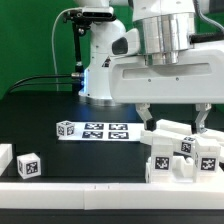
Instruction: Assemble chair
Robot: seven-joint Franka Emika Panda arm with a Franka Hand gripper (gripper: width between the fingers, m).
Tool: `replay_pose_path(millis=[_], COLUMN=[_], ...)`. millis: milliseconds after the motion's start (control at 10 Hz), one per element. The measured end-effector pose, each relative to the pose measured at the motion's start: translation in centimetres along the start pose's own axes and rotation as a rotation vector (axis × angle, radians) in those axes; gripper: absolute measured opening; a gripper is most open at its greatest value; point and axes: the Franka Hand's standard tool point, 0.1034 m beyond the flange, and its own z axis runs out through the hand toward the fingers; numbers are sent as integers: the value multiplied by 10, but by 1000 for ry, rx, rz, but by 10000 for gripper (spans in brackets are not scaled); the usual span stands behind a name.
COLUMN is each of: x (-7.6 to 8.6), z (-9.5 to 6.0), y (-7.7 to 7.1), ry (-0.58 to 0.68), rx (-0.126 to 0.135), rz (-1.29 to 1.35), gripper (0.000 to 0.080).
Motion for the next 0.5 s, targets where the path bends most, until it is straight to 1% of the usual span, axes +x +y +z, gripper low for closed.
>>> replay_pose_path(millis=[100, 200, 300, 400, 500], x=[-1, -2, -3, 2, 1], z=[3, 10, 10, 8, 10], y=[14, 25, 21, 22, 24], ry=[54, 82, 72, 115, 113], rx=[-11, -20, -11, -13, -17], rz=[-176, -320, -248, -252, -251], gripper=[649, 649, 649, 649, 649])
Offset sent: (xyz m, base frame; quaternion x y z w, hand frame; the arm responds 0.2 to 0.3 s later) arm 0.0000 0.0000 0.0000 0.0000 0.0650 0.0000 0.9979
